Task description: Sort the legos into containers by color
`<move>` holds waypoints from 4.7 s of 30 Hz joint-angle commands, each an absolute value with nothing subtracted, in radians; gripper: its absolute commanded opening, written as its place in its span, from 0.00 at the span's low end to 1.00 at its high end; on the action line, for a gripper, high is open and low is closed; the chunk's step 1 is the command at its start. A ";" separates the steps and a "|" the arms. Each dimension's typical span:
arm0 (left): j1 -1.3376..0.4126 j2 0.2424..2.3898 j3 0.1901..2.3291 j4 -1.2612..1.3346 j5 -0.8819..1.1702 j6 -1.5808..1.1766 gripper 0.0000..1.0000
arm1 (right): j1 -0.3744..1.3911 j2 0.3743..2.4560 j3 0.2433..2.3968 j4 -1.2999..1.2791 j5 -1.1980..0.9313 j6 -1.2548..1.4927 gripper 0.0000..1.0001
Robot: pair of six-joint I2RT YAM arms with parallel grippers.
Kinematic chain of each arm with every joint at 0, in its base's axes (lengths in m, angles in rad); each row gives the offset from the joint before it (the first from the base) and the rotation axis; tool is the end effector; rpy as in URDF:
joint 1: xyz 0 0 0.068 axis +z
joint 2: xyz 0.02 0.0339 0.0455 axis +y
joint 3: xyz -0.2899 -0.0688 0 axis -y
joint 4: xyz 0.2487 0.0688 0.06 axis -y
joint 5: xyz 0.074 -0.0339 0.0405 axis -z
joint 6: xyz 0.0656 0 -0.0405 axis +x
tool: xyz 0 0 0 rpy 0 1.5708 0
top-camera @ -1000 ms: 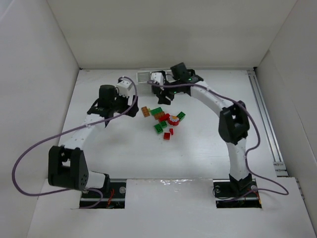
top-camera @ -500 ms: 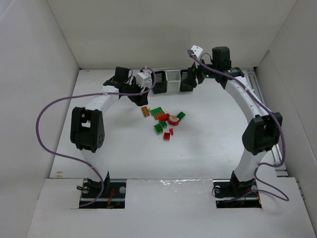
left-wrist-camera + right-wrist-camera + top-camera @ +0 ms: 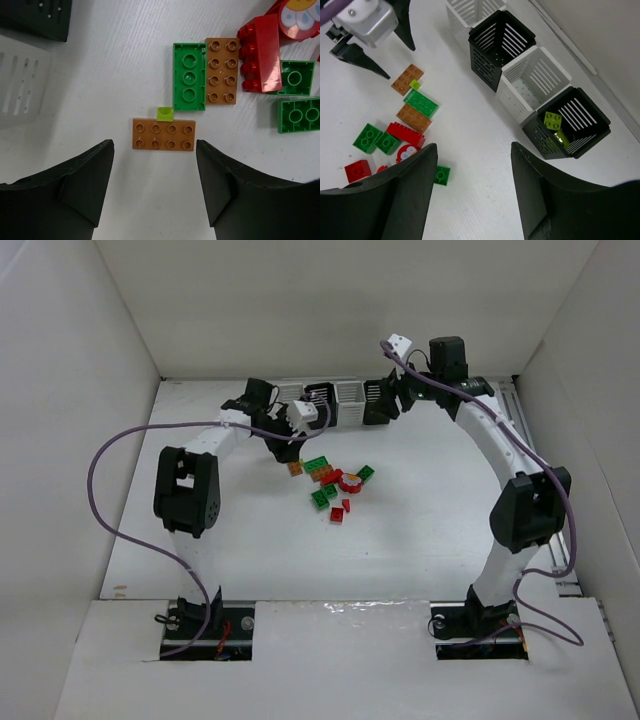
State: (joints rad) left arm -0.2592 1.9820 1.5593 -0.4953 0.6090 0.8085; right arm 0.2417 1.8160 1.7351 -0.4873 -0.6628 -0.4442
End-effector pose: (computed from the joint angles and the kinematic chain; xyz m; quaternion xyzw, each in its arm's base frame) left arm 0.4398 -0.1554 0.2304 0.5426 0.7290 -0.1904 0.3714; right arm 0.4264 0.1467 0.3668 -0.4261 0.7284 0.2379 0.4809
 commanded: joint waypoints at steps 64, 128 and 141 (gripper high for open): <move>-0.356 2.065 1.601 -0.476 0.512 0.902 0.17 | 0.189 1.769 1.709 -0.477 -0.663 -0.433 0.68; -0.500 2.447 2.425 -0.043 0.559 0.313 0.03 | -0.060 1.661 1.569 -0.319 -0.630 -0.097 0.69; -0.529 2.522 2.457 0.038 0.511 0.301 0.08 | -0.078 1.661 1.569 -0.328 -0.640 -0.097 0.69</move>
